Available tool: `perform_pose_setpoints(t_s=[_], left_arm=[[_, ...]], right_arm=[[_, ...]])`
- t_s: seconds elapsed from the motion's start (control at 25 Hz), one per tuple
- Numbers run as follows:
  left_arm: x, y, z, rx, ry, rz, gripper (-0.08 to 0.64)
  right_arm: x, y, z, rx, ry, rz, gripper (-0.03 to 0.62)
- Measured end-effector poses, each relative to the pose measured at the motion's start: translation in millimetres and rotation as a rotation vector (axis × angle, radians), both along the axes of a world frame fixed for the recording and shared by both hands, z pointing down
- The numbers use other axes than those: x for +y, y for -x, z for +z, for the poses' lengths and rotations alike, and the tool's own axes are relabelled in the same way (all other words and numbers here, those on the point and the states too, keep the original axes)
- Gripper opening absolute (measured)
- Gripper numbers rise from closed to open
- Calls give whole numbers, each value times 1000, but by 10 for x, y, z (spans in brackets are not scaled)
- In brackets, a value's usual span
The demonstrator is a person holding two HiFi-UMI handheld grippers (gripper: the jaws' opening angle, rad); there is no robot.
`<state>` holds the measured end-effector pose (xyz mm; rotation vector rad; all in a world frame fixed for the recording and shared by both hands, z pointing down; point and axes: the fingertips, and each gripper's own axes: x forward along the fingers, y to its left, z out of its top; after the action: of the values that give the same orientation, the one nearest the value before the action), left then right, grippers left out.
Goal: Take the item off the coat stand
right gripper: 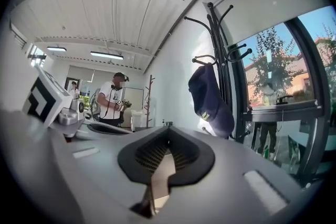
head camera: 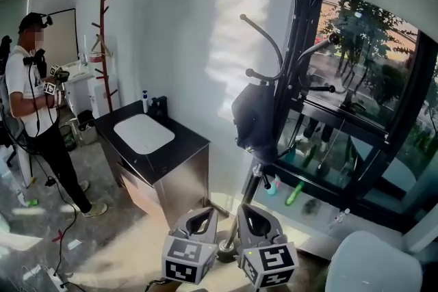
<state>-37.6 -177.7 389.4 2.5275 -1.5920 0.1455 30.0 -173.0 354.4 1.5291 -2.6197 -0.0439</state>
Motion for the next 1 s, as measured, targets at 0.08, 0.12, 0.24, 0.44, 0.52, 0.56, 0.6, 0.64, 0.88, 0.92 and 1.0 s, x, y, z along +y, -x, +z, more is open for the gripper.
perform_pose_setpoints(t_s=[0.08,0.12,0.24,0.44,0.52,0.56,0.6,0.64,0.88,0.92,1.0], left_arm=[[-124,58,-62,4,-13,20,3],[-180,76,-102,5,-22,34,3],[-334,120,-244,4,-53,79,3],[-542,190,-303,10,-65,129,3],[-633,195,-291,14,-62,140,3],[-675,190,-289,13,-62,144,3],[-716,182,-289,11,-65,149,5],[-758,172,-294,10,-67,152,5],[-1013,98,-314,3,-73,142,5],[-1057,80,-309,-1,-75,135,5],[-1147,40,-298,-8,-77,119,5]], right_arm=[[-149,1,-115,14,-26,27,6],[-221,-1,-177,16,-37,41,6],[-428,5,-376,16,-66,82,17],[-707,-4,-638,29,-114,137,25],[-813,-33,-711,32,-127,155,33],[-859,-48,-743,33,-133,163,34],[-901,-63,-772,34,-140,170,35],[-939,-79,-798,35,-146,176,38],[-1214,-193,-908,33,-170,181,61],[-1272,-226,-925,33,-173,182,65],[-1398,-299,-960,31,-178,182,83]])
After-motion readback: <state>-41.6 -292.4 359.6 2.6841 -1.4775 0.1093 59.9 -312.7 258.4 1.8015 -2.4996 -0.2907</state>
